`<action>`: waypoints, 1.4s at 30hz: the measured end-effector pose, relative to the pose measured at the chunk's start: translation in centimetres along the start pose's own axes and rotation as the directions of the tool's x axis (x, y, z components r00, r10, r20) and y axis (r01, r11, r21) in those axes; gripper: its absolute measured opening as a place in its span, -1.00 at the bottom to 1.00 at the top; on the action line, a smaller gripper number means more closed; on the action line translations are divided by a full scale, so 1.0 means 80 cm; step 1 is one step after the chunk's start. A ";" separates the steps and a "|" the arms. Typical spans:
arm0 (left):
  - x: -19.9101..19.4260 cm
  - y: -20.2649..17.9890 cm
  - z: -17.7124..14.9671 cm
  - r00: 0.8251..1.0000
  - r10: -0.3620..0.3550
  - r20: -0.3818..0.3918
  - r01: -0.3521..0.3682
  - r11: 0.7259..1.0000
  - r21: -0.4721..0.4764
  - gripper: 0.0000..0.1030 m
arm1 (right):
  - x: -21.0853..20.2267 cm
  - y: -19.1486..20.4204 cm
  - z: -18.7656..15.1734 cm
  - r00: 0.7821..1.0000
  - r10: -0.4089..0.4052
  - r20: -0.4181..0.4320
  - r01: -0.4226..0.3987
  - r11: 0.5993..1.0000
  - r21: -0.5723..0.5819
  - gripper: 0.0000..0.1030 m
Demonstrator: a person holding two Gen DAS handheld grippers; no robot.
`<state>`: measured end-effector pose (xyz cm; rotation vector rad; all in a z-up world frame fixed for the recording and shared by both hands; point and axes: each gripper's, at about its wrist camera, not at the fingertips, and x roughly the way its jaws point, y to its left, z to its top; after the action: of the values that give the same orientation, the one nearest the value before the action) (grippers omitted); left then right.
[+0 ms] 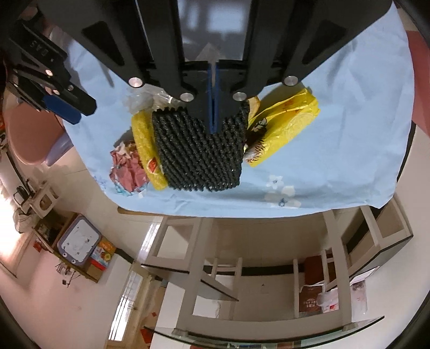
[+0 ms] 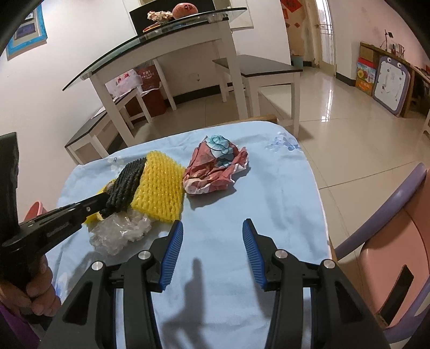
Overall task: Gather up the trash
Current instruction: 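Close the left tool on the black mesh scrubber, then grasp the pink floral paper wrapper with the right tool while the left tool holds the scrubber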
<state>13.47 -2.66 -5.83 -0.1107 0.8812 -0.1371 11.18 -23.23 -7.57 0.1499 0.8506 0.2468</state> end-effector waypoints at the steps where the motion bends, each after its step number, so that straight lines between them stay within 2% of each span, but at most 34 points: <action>1: -0.003 0.000 0.000 1.000 -0.004 0.007 0.004 1.000 0.002 -1.00 | 0.001 0.001 0.001 1.000 0.000 0.001 0.000 1.000 -0.001 -0.12; 9: -0.047 0.002 -0.002 0.994 -0.053 0.098 0.055 0.998 -0.017 -1.00 | 0.006 -0.002 0.019 1.000 0.022 0.022 -0.023 0.999 0.032 -0.12; 13: -0.061 0.007 -0.004 0.990 -0.081 0.117 0.084 0.996 -0.025 -1.00 | 0.015 0.001 0.038 0.999 0.028 0.042 -0.031 0.998 0.053 -0.12; 17: -0.069 0.002 -0.001 0.987 -0.099 0.126 0.100 0.995 0.000 -1.00 | 0.031 0.004 0.057 0.998 0.026 0.056 -0.032 0.995 0.095 0.08; 19: -0.069 -0.005 0.002 0.989 -0.098 0.115 0.097 0.995 0.014 -0.71 | 0.041 0.005 0.065 0.998 0.013 0.054 -0.019 0.994 0.110 0.08; 20: -0.067 -0.009 0.002 0.989 -0.103 0.110 0.101 0.995 0.019 -0.34 | 0.046 0.006 0.067 0.999 0.005 0.049 -0.010 0.994 0.107 0.08; 21: -0.065 -0.014 0.004 0.988 -0.108 0.108 0.106 0.994 0.018 -0.17 | 0.051 0.007 0.067 0.999 -0.005 0.043 0.001 0.995 0.103 0.08; 25: -0.044 -0.031 0.009 0.992 -0.104 0.066 0.102 0.994 0.031 -0.16 | 0.071 0.003 0.067 0.999 -0.037 0.016 0.035 0.994 0.101 0.08; 27: -0.032 -0.040 0.010 0.994 -0.092 0.050 0.090 0.995 0.051 -0.16 | 0.082 -0.001 0.064 0.999 -0.052 -0.004 0.053 0.994 0.092 0.01; 29: -0.020 -0.050 0.010 0.996 -0.074 0.042 0.070 0.994 0.085 -0.16 | 0.085 -0.004 0.064 1.000 -0.022 -0.005 0.022 0.995 0.099 -0.30; 30: -0.016 -0.053 0.010 0.997 -0.062 0.042 0.058 0.994 0.095 -0.16 | 0.084 -0.004 0.065 1.000 -0.020 -0.001 0.020 0.995 0.095 -0.34; 31: -0.011 -0.055 0.007 0.998 -0.046 0.043 0.041 0.993 0.108 -0.16 | 0.083 -0.001 0.066 0.999 -0.038 0.012 0.037 0.996 0.075 -0.46; 32: -0.008 -0.056 0.006 0.998 -0.038 0.042 0.033 0.993 0.114 -0.16 | 0.082 0.001 0.065 0.999 -0.036 0.017 0.035 0.997 0.063 -0.76; 39: 0.002 -0.044 -0.001 0.998 0.007 0.056 -0.014 0.994 0.112 -0.18 | 0.078 -0.006 0.066 1.000 0.003 0.026 -0.006 0.996 0.092 -0.82; 40: 0.003 -0.042 -0.002 0.998 0.015 0.056 -0.021 0.994 0.110 -0.23 | 0.077 -0.008 0.066 1.000 0.009 0.028 -0.012 0.995 0.099 -0.82; 42: 0.005 -0.034 -0.003 0.999 0.016 0.045 -0.020 0.996 0.089 -0.66 | 0.074 -0.009 0.065 0.999 0.017 0.033 -0.020 0.994 0.106 -0.82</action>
<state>13.30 -5.42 -5.86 -0.0221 0.8304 -0.1565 18.96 -22.48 -8.60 0.2604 0.8313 0.2164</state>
